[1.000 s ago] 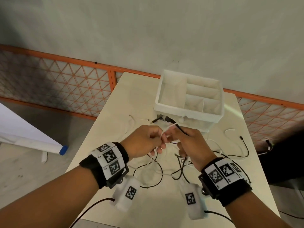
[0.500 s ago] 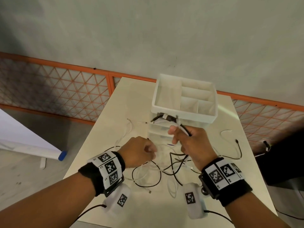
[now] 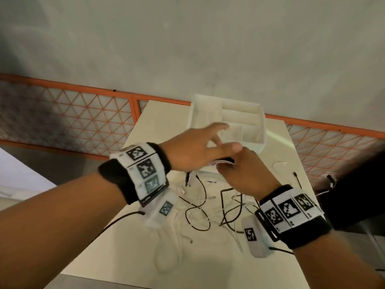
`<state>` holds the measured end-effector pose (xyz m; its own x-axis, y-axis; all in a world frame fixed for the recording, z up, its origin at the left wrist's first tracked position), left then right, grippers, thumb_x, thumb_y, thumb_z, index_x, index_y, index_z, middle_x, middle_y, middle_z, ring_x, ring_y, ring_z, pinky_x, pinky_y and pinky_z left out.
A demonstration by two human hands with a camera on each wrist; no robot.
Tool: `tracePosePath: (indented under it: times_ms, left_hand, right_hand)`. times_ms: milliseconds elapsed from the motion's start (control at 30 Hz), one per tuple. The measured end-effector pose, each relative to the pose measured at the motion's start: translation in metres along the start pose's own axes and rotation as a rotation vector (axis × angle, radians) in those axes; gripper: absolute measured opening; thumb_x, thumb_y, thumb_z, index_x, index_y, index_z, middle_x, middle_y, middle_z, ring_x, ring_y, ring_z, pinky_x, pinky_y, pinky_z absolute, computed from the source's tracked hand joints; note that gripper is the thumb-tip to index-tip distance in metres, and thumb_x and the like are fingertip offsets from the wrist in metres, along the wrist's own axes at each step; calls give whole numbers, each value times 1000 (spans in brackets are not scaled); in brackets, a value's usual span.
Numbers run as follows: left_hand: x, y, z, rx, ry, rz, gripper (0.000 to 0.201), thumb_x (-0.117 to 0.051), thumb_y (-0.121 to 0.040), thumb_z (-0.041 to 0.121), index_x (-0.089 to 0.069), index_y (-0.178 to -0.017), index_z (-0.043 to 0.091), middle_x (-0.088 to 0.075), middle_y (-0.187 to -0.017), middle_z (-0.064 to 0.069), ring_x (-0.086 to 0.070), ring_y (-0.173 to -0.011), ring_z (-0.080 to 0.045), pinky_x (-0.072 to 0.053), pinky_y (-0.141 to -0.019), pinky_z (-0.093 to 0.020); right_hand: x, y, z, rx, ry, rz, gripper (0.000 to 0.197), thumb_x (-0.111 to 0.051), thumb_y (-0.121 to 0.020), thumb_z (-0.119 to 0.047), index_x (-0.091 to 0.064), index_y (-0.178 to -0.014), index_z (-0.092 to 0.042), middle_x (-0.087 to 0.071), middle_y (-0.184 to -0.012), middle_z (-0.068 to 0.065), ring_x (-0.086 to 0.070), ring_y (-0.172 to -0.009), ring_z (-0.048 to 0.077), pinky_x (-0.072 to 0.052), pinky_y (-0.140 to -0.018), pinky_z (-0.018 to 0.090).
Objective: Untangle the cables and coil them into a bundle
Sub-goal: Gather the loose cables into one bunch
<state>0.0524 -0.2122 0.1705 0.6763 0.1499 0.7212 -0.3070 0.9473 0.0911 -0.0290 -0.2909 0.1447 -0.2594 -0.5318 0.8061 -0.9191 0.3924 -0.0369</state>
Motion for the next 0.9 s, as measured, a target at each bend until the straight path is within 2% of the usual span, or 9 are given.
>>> tracePosePath:
  times_ms: [100, 167, 233, 400, 533, 600, 700, 800, 900]
  left_hand:
    - [-17, -6, 1, 24, -31, -87, 70, -34, -83, 75, -49, -125, 21, -70, -103, -5, -68, -91, -18, -55, -83, -35]
    - [-11, -8, -7, 51, 39, 5, 46, -40, -96, 58, -61, -94, 18, -61, -72, 0, -60, -64, -13, -52, -70, -34]
    - [-6, -7, -12, 70, 178, 68, 40, -45, -100, 46, -65, -81, 17, -48, -61, 3, -48, -54, -12, -50, -63, -33]
    - [4, 0, -23, 135, 695, 136, 31, -51, -102, 29, -66, -92, 5, -37, -55, 6, -39, -49, -10, -44, -57, -29]
    - [13, 5, -32, 153, 861, 148, 26, -47, -103, 21, -63, -103, 0, -42, -58, 4, -43, -50, -9, -46, -63, -30]
    - [14, 8, -39, 169, 902, 153, 24, -46, -103, 14, -61, -110, -4, -47, -63, 1, -48, -52, -10, -49, -67, -31]
    - [12, 12, -49, 198, 846, 130, 17, -46, -100, 1, -61, -109, -2, -59, -75, -6, -57, -60, -14, -52, -66, -29]
    - [1, 15, -60, 283, 584, 60, 19, -46, -95, -9, -57, -97, 6, -71, -94, -15, -64, -68, -19, -51, -55, -22]
    - [-12, 17, -70, 380, 445, 44, 20, -44, -92, -11, -54, -88, 7, -72, -100, -20, -65, -70, -20, -50, -52, -21]
  right_hand:
    - [12, -2, -5, -1, -201, 87, 19, -62, -85, -5, -56, -92, -21, -64, -63, -9, -57, -53, 3, -45, -52, 21]
    - [23, 2, 6, -70, -397, 150, 30, -69, -83, -5, -52, -103, -20, -64, -65, 5, -51, -50, 7, -43, -49, 23]
    - [27, 6, 22, -118, -429, 162, 35, -74, -82, -7, -52, -104, -22, -64, -68, 8, -50, -53, 12, -45, -51, 28]
    - [9, 12, 78, -291, -52, 149, 31, -72, -79, -16, -54, -103, -21, -67, -95, 0, -65, -92, 23, -51, -76, 35]
    - [-11, 25, 121, -521, 184, 87, 76, -74, -77, -32, -37, -143, -24, -44, -134, 14, -49, -122, 37, -47, -100, 49]
    - [-16, 33, 137, -644, 283, 35, 78, -73, -78, -36, -33, -143, -19, -44, -133, 19, -52, -118, 42, -48, -92, 45]
    - [-11, 32, 150, -700, 200, 48, 51, -65, -83, -25, -46, -129, -12, -62, -112, 20, -67, -97, 38, -55, -78, 37]
    - [21, 16, 122, -499, 54, 218, 21, -56, -90, -16, -58, -111, -16, -72, -87, 12, -72, -61, 22, -54, -51, 21]
    - [57, 13, 65, -193, -136, 428, 10, -56, -98, -17, -64, -104, -19, -72, -72, 2, -70, -51, 10, -55, -51, 19]
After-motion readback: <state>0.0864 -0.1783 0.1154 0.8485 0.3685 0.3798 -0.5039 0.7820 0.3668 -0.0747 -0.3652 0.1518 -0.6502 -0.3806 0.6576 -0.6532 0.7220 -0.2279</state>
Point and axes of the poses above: each hand's wrist, its own y-axis away from the middle knuckle, its own x-axis out of the back of the hand, z = x × y, the point moved 7 cm from there along -y, towards the middle knuckle
